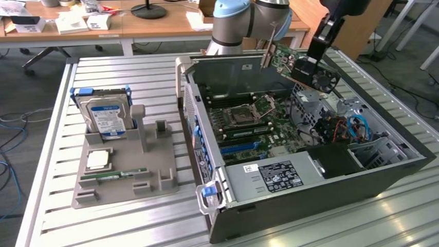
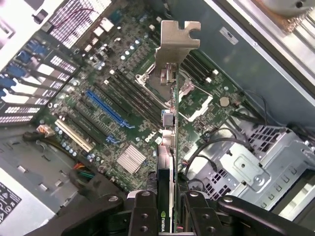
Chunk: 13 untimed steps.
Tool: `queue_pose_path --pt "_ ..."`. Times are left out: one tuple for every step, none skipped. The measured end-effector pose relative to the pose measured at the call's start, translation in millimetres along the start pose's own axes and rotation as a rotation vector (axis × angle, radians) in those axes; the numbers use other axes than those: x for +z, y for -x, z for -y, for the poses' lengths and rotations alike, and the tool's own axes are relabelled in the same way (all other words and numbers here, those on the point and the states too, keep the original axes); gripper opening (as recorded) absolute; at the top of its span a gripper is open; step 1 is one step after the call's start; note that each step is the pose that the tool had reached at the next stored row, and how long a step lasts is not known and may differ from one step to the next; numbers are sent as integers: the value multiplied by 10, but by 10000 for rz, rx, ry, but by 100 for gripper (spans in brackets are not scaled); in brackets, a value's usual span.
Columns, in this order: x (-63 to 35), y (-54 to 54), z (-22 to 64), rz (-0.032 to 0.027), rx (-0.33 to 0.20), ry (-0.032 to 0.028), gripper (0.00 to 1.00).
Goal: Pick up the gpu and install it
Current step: 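Insert the gpu into the slot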
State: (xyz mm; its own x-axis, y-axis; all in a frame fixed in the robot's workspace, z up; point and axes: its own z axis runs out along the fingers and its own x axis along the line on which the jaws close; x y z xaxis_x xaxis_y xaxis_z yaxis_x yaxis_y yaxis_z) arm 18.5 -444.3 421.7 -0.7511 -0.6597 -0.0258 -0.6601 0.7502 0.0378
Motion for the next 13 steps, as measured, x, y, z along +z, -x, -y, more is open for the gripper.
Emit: queue_pose_path --pt "0 0 0 -6 -164 4 26" --pt "1 0 0 -13 -336 9 26" --pt "2 0 0 -20 -514 13 26" --pt "2 0 0 -27 -710 18 26" --pt "3 0 0 -34 -890 23 26" --pt "4 0 0 -41 -1070 28 26" --pt "4 0 0 -47 -1249 32 26" --pt "5 0 0 -54 -1429 37 26" --pt "5 0 0 -61 -1609 42 26" --pt "6 0 0 -67 -1787 47 26" --pt "7 0 0 -73 -1979 51 26" --pt "7 0 0 -81 -2158 56 26" --pt "8 0 0 -88 -2338 60 26"
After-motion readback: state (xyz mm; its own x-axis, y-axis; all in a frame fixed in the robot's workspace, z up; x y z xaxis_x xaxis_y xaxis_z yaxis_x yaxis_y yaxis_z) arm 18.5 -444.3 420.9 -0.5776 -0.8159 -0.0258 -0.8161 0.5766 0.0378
